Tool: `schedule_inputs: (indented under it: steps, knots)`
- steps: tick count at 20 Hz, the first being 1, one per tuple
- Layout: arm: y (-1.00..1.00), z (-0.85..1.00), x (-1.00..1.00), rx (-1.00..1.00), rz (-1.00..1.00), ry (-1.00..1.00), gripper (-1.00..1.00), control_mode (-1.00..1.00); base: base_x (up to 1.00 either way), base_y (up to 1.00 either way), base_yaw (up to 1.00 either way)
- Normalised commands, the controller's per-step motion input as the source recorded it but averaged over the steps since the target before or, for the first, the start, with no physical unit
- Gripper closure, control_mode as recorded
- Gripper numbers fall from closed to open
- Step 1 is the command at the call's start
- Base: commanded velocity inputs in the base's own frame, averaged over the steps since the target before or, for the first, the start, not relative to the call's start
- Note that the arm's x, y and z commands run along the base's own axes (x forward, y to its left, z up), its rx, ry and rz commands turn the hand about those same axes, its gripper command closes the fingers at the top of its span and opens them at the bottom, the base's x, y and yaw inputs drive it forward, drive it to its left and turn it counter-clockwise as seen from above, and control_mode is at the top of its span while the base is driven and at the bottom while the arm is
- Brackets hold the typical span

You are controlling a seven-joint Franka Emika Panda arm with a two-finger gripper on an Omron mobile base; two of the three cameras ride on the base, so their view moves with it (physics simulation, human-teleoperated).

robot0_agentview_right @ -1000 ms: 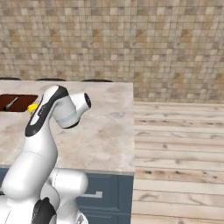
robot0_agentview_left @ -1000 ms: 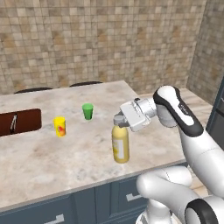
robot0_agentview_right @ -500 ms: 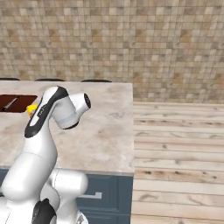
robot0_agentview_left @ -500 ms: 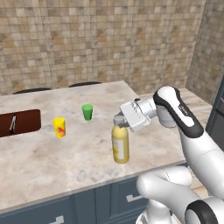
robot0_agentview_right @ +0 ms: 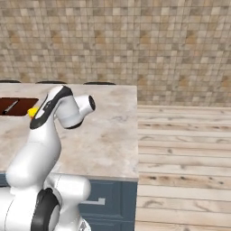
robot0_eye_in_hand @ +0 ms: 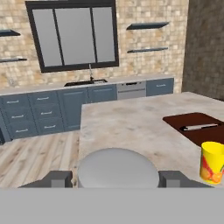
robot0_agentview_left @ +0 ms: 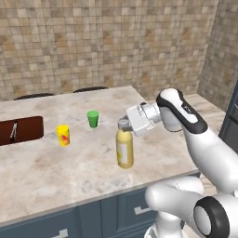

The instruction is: Place the drinks on the dining counter in a tight cluster.

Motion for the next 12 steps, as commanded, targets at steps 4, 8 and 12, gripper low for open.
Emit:
schedule_inputs:
  steps: [4, 8, 12]
  knots:
    - [-0.15, -0.2, 0.54, 0.0, 0.02, -0.02, 1.0, -1.0, 0.0, 0.0, 0.0]
    - [0.0, -0.24, 0.52, -0.02, 0.05, -0.05, 1.0, -1.0, 0.0, 0.0, 0.0]
    - [0.16, -0.27, 0.32, -0.01, 0.02, -0.11, 1.0, -1.0, 0.0, 0.0, 0.0]
